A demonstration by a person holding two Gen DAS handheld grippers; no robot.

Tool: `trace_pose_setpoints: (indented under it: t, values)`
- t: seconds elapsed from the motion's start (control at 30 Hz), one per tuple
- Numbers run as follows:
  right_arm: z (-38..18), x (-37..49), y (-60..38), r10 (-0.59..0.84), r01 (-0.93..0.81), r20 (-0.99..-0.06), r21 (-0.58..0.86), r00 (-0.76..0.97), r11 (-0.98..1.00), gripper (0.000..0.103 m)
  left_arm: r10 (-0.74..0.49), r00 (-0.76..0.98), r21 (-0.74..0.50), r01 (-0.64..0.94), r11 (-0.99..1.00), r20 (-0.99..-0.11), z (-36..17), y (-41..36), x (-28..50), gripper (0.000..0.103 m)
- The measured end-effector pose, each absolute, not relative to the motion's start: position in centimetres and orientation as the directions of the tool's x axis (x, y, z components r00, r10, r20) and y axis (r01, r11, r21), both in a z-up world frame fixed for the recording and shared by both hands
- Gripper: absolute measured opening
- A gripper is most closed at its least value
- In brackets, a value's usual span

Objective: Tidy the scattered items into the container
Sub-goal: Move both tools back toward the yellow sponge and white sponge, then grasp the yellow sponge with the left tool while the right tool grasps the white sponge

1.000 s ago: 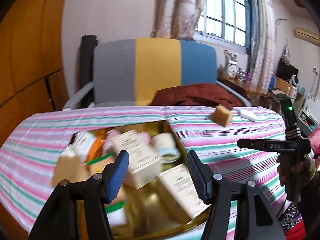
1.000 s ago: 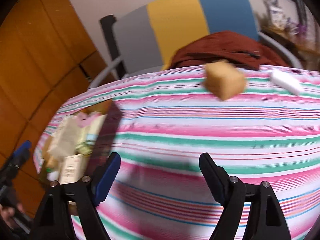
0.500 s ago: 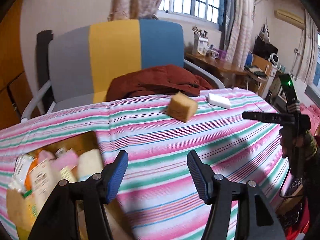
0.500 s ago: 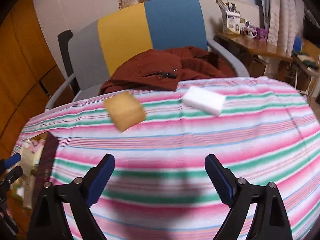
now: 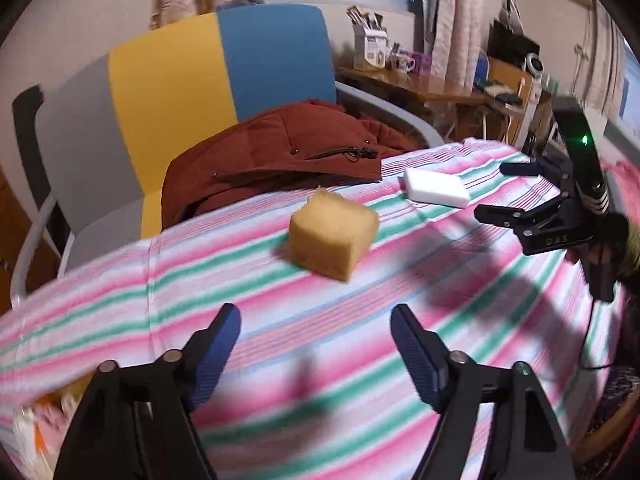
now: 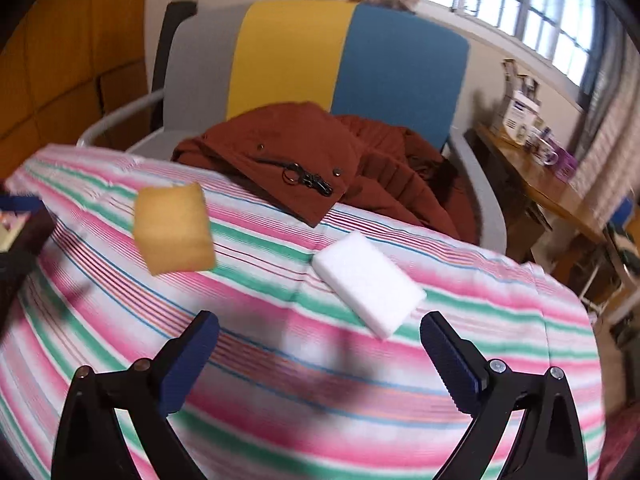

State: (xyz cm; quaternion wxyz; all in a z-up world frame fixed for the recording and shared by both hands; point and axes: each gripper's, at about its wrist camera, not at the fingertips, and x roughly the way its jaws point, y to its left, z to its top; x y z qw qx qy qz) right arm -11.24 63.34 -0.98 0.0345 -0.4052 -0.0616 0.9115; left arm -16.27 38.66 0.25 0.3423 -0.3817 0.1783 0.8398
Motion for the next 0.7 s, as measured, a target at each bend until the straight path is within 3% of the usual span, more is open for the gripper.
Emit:
trace_pose_setpoints:
  t: [0.37,0.7]
  values:
    - [-4.4,-17.1,65.9,0.087,0.174,-0.819,-0.222,-0.567,-0.959,0.103,0.478,-0.383,0.113,-0.858,-0.501,-0.791,-2.1,44.4,-21.5,0.087]
    - [-7.7,-20.7,67.7,0.076,0.212,-0.864,-0.206,-0.497,-0.955,0.103,0.505,-0.338,0.122,-0.903,-0.413,-0.794,-3.4,46.4,-23.1,0.088]
